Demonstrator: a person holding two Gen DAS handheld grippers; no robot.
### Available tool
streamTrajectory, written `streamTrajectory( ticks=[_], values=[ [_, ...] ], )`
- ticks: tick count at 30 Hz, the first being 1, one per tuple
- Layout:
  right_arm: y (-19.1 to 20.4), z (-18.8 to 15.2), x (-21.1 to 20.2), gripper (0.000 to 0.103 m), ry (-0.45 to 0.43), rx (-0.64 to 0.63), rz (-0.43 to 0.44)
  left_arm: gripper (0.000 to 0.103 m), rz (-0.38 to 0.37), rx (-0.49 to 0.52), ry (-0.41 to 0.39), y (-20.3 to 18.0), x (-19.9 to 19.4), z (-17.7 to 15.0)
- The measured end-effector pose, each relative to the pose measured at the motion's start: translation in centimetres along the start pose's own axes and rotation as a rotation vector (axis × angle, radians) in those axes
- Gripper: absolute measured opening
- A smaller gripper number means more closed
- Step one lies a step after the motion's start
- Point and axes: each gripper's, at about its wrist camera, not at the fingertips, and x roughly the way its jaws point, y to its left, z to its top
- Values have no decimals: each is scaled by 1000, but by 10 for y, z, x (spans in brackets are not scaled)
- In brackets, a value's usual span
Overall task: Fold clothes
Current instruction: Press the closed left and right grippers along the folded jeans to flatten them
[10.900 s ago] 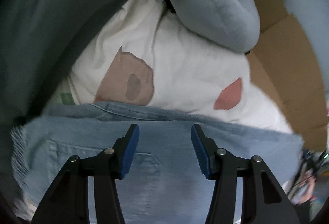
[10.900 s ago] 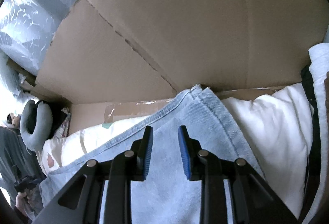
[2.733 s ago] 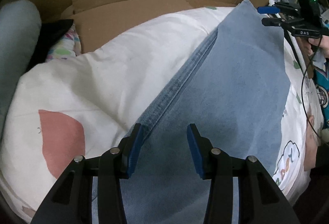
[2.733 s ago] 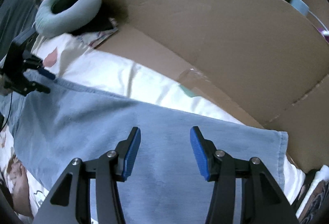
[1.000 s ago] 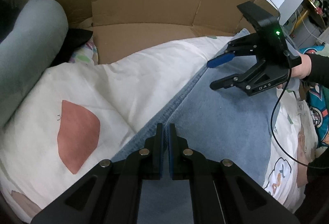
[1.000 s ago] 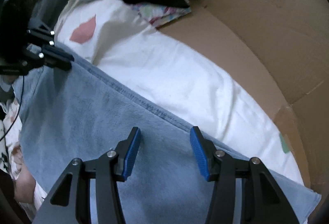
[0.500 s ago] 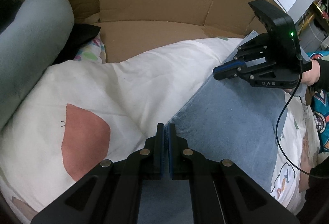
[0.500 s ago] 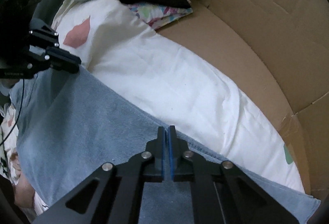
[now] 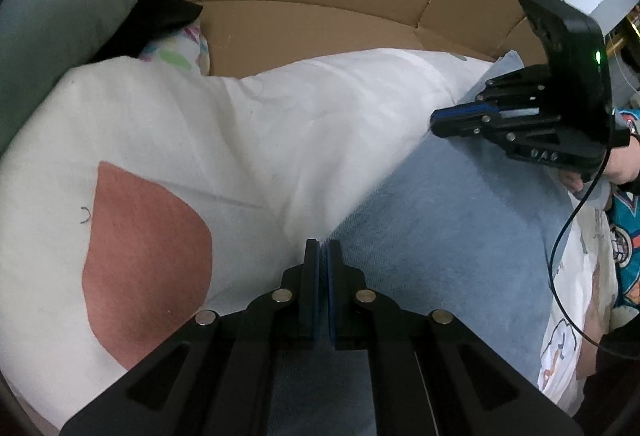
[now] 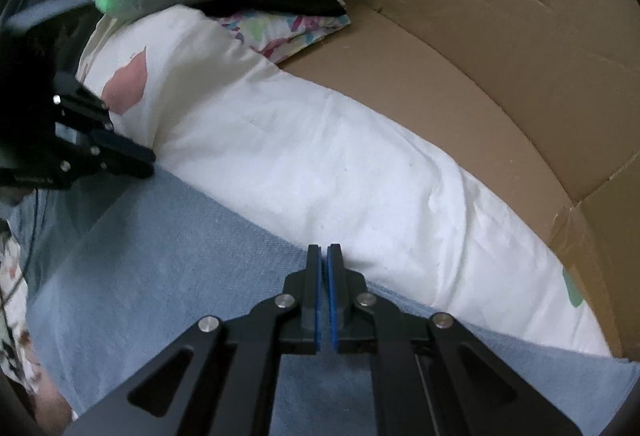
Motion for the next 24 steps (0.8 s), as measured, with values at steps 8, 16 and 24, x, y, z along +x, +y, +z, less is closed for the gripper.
streamTrajectory(
  ticks=[8,16,24],
  values=[
    [-15,-2,-31,12,-54,109,10,4,61,37,25,-7,2,2],
    [-26,-36,-31,13,-6,166,-31,5,102,31,26,-9,2,0],
    [-27,-36,-16,21,-8,213,-34,8,103,12,29,-6,5,1]
  ],
)
